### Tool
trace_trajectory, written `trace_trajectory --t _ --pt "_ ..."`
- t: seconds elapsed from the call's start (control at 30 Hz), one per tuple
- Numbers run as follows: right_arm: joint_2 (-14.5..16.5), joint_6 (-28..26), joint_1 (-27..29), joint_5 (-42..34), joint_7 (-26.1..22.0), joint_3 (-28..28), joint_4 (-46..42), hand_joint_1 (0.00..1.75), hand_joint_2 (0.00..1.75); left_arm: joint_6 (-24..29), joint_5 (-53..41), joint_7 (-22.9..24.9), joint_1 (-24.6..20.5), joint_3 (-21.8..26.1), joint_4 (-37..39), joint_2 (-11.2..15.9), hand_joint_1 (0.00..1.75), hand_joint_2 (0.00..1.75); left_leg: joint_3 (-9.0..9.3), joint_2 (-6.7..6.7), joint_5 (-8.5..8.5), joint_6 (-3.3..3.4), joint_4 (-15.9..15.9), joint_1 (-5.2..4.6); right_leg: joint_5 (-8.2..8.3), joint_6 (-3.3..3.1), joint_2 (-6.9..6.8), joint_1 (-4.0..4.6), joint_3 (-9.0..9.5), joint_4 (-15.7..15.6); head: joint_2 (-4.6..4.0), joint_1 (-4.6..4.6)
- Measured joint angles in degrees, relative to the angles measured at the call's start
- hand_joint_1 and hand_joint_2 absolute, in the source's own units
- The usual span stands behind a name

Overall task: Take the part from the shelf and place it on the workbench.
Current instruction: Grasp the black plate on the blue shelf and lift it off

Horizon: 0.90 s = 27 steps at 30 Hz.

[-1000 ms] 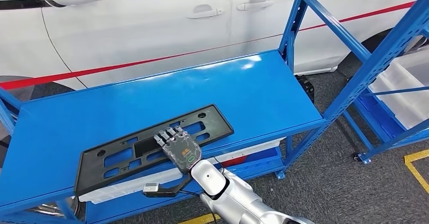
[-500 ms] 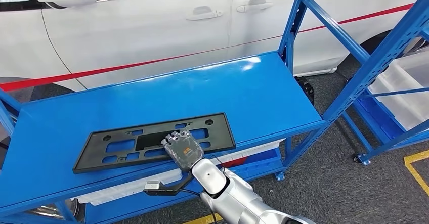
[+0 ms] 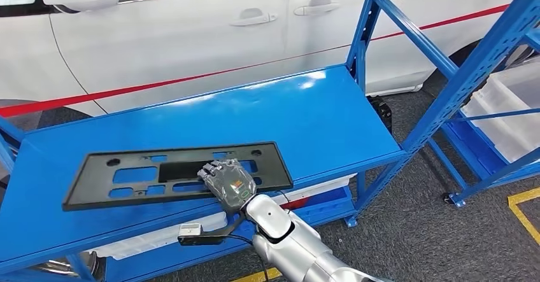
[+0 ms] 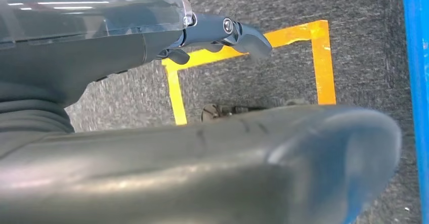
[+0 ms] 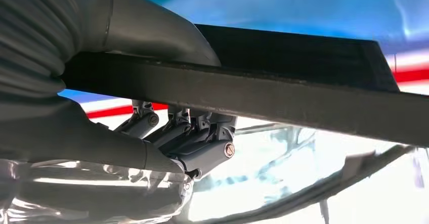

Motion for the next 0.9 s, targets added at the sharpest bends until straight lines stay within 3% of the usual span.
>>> trace_trajectory --t 0.07,0.1,0.17,0.2,0.23,0.27,0.3,0.37,0.4,0.43,0.57,0.63,0.7,0.73,0.77,0.8,0.87,0.9 --pt "-0.07 -0.26 1.25 -8.5 -4.33 -0.67 -3.88 1.75 1.75 1.34 0.56 0.32 -0.04 0.46 0.01 -0.24 0.0 0.0 -0.44 0.04 -1.09 -0.54 1.24 0.22 0.25 -0.8 -0.05 -0.05 0.23 -0.46 0.0 -0.01" --pt "-0.18 -0.4 2.15 -14.78 -7.2 -1.03 -6.55 1.75 1.75 2.11 0.86 0.55 -0.04 0.8 0.01 -0.43 0.0 0.0 -1.35 0.02 -2.51 -0.7 3.39 0.27 0.36 -1.15 -0.13 -0.13 0.33 -0.68 0.0 -0.01" --pt "-0.98 -0.17 4.44 -29.11 -11.93 -1.67 -13.96 1.75 1.75 3.01 1.26 1.01 0.04 1.49 0.01 -0.78 0.0 0.0 -4.76 0.02 -6.37 -0.87 10.86 0.3 0.35 -1.54 -0.3 -0.02 0.26 -0.73 0.0 -0.01" --pt "-1.74 0.1 5.64 -35.33 -13.21 -1.96 -18.12 1.75 1.75 3.06 1.34 1.17 0.1 1.75 0.01 -0.84 0.0 0.0 -6.47 0.02 -7.73 -0.92 14.44 0.31 0.33 -1.6 -0.39 0.09 0.21 -0.7 0.0 -0.01" --pt "-2.83 0.44 6.72 -40.49 -13.82 -2.36 -22.53 1.75 1.75 3.0 1.34 1.27 0.2 1.95 0.01 -0.86 0.0 0.0 -7.48 0.02 -8.05 -0.92 16.46 0.31 0.3 -1.63 -0.47 0.18 0.16 -0.66 0.0 -0.01" --pt "-4.03 0.74 7.53 -44.17 -14.05 -2.87 -26.73 1.75 1.75 2.92 1.29 1.31 0.34 2.12 0.01 -0.89 0.0 0.0 -7.45 0.03 -7.2 -0.85 16.26 0.31 0.27 -1.62 -0.49 0.24 0.15 -0.6 0.0 -0.01" --pt "-5.1 0.79 8.04 -46.32 -14.23 -3.46 -30.35 1.75 1.75 2.8 1.14 1.29 0.47 2.26 0.01 -0.91 0.0 0.0 -6.31 0.04 -5.39 -0.69 13.79 0.31 0.21 -1.58 -0.41 0.26 0.17 -0.52 0.0 -0.01" --pt "-6.94 0.09 8.88 -48.67 -14.91 -4.79 -37.12 1.75 1.75 2.39 0.58 1.18 0.62 2.44 0.01 -0.93 0.0 0.0 -2.66 0.01 -1.58 -0.17 6.11 0.14 0.0 -1.32 -0.1 0.37 0.16 -0.25 0.0 -0.01" --pt "-7.79 -0.55 9.34 -49.42 -15.31 -5.43 -40.22 1.75 1.75 2.13 0.14 1.06 0.57 2.46 0.01 -0.93 0.0 0.0 -1.27 0.0 -0.68 0.13 3.13 -0.01 -0.08 -1.08 0.02 0.43 0.04 -0.11 0.0 -0.02" --pt "-8.85 -1.18 9.91 -50.21 -15.59 -6.18 -43.49 1.75 1.75 1.8 -0.36 0.91 0.48 2.45 0.01 -0.92 0.0 0.0 -0.56 -0.06 -0.43 0.39 1.45 -0.19 -0.12 -0.77 0.04 0.47 -0.11 -0.01 0.0 -0.01" --pt "-13.82 -2.51 12.69 -53.69 -15.77 -10.67 -56.14 1.75 1.75 0.82 -2.07 0.51 0.49 2.27 0.01 -0.84 0.0 0.0 -0.13 -0.35 -0.36 1.59 0.17 -0.15 -0.83 0.64 -0.28 0.31 -0.32 0.66 0.0 0.01" --pt "-15.56 -2.62 13.62 -54.37 -15.99 -12.47 -60.23 1.75 1.75 0.67 -2.32 0.43 0.49 2.23 0.01 -0.83 0.0 0.0 0.17 -0.15 -0.15 2.17 -0.29 0.01 -3.58 1.17 -0.26 0.14 -2.45 5.25 0.0 0.02" --pt "-16.72 -2.62 14.49 -54.45 -16.38 -13.4 -62.56 1.75 1.75 0.57 -2.39 0.39 0.35 2.22 0.01 -0.83 0.0 0.0 0.17 0.05 -0.19 2.4 -0.32 -0.03 -6.79 1.57 -0.26 -0.02 -6.34 12.77 0.0 0.02" --pt "-17.14 -2.6 14.95 -54.43 -16.54 -13.65 -63.3 1.75 1.75 0.53 -2.4 0.39 0.29 2.22 0.01 -0.83 0.0 0.0 0.19 0.1 -0.22 2.41 -0.31 -0.03 -7.27 1.75 -0.28 -0.18 -7.7 15.23 0.0 0.02" --pt "-17.47 -2.56 15.32 -54.42 -16.64 -13.81 -63.89 1.75 1.75 0.51 -2.4 0.39 0.23 2.21 0.01 -0.84 0.0 0.0 0.22 0.12 -0.27 2.39 -0.28 -0.01 -6.7 1.9 -0.3 -0.38 -8.12 15.73 0.0 0.01" --pt "-17.76 -2.52 15.56 -54.42 -16.7 -13.92 -64.42 1.75 1.75 0.5 -2.4 0.39 0.19 2.2 0.01 -0.84 0.0 0.0 0.28 0.09 -0.34 2.32 -0.22 0.03 -5.11 2.01 -0.33 -0.61 -7.38 13.93 0.0 0.02" --pt "-18.14 -2.52 15.72 -54.42 -16.72 -14.09 -65.32 1.75 1.75 0.49 -2.4 0.39 0.14 2.19 0.01 -0.85 0.0 0.0 0.34 -0.03 -0.64 1.9 0.11 0.02 -1.34 2.16 -0.37 -1.0 -3.73 6.32 0.0 0.02" --pt "-18.26 -2.61 15.78 -54.51 -16.79 -14.18 -65.7 1.75 1.75 0.45 -2.43 0.32 0.1 2.17 0.01 -0.84 0.0 0.44 0.29 -0.12 -0.85 1.58 0.35 -0.07 -0.23 2.02 -0.29 -1.03 -2.24 3.17 0.0 0.01"
